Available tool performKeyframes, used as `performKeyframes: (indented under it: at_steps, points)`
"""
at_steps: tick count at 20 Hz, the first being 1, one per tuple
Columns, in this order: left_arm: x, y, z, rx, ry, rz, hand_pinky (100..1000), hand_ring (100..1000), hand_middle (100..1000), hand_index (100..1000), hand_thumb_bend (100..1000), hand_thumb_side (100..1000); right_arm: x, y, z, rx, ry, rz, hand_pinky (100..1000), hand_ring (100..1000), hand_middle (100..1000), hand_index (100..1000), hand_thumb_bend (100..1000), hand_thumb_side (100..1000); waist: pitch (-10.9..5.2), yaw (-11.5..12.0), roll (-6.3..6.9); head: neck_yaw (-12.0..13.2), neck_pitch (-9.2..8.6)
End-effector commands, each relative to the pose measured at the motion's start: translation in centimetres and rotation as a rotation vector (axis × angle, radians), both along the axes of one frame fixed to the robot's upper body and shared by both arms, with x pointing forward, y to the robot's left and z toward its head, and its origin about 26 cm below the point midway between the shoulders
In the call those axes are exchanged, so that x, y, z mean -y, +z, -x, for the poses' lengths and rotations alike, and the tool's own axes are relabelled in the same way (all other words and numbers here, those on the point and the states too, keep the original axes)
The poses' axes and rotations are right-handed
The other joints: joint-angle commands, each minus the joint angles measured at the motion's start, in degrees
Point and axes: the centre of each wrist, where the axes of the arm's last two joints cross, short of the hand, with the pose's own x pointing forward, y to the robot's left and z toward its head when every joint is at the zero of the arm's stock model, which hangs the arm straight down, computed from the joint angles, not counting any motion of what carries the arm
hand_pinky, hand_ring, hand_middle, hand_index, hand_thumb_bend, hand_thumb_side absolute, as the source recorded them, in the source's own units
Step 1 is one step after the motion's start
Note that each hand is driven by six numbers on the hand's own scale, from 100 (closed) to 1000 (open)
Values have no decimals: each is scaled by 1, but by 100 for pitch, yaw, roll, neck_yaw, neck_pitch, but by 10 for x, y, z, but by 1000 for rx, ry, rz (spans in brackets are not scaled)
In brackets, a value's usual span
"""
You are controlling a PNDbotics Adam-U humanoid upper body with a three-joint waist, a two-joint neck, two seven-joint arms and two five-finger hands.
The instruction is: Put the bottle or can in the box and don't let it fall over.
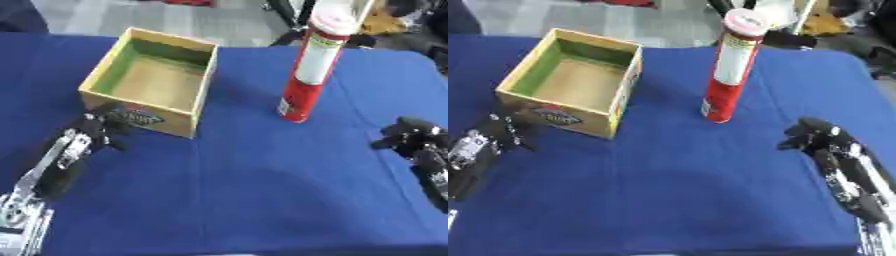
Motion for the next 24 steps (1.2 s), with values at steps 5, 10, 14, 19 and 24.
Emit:
performKeyframes:
  at_steps: [5,10,14,19,24]
  points:
    - [1,6,0,20,-3,-4,649,765,725,966,100,884,5,7,0,19,1,29,736,678,731,867,100,514,-60,-14,14,-10,-59]
    - [0,6,0,21,-1,-3,649,765,725,966,100,882,7,10,-1,28,0,40,746,687,741,875,100,505,-65,-7,16,-17,-72]
    - [-1,5,1,16,-5,-13,649,766,726,966,100,877,14,39,-5,141,15,139,774,713,765,890,100,455,-104,14,-41,-46,-43]
    - [-3,4,2,7,-6,-29,648,766,727,966,100,875,12,87,-20,332,36,241,795,732,797,904,100,415,-174,34,-152,-95,-40]
    - [3,5,0,14,-33,-21,649,767,727,965,100,873,63,173,-56,450,57,443,855,799,853,936,100,295,-150,209,-75,-334,-126]
